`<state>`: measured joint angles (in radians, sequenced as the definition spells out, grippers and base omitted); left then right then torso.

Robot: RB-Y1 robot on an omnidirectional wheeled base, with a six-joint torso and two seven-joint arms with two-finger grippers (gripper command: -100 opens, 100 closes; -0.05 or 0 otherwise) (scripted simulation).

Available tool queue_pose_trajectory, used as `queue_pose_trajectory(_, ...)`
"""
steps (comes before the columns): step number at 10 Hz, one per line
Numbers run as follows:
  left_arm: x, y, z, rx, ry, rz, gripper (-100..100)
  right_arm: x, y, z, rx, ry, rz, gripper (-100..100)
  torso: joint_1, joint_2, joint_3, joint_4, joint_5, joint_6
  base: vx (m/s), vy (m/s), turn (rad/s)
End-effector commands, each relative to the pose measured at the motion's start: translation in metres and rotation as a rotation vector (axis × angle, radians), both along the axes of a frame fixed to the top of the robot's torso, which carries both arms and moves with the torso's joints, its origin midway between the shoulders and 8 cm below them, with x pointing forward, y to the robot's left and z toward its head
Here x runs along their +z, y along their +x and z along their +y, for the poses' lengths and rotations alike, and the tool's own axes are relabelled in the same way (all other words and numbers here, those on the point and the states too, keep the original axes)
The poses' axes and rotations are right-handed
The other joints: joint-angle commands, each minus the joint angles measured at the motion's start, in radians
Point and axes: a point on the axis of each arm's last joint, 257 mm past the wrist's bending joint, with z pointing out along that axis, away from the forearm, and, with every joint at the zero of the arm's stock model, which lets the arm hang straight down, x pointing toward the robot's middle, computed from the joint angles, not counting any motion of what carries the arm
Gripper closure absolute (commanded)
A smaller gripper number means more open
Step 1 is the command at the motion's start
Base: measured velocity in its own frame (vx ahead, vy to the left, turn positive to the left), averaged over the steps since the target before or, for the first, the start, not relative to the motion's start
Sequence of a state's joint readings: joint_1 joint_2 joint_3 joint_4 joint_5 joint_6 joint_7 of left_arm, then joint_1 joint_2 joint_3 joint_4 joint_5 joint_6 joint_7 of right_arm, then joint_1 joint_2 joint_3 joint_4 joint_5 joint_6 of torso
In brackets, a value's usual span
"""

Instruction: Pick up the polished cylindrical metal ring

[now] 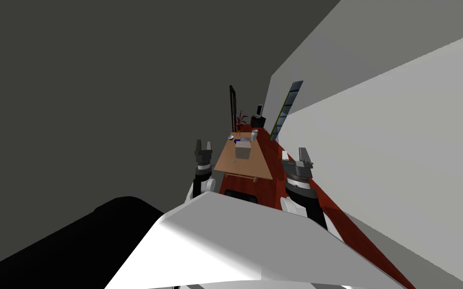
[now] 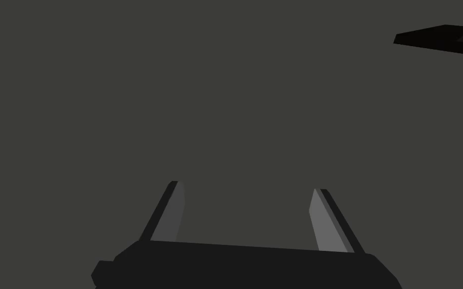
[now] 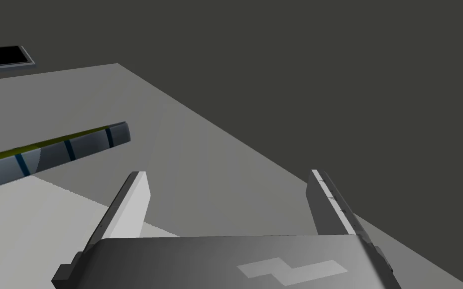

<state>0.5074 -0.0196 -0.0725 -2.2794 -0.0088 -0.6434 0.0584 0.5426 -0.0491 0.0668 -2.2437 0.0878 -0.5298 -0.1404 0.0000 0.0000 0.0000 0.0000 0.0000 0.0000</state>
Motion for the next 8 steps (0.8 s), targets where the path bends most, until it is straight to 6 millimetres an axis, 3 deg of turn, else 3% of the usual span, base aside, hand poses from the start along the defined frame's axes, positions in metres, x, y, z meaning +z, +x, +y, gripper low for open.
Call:
queue_pose_trajectory(1,-0.012,0.009,0.001,-0.012,0.028,0.038,-100,0.000,0.000,0.000,0.000,0.000,0.000,0,0.000,0.000,0.000,0.000,0.000,0.000,-0.015,-0.020,0.003)
queue_pose_trajectory(5,-0.050,0.039,0.017,-0.016,0.075,0.158,-100,0.000,0.000,0.000,0.000,0.000,0.000,0,-0.004,0.003,0.002,0.001,-0.001,0.000,-0.040,-0.056,-0.001)
queue_pose_trajectory(8,-0.092,0.068,0.046,0.010,0.093,0.286,-100,0.000,0.000,0.000,0.000,0.000,0.000,0,-0.004,0.003,0.002,0.001,-0.001,0.000,-0.045,-0.073,-0.020)
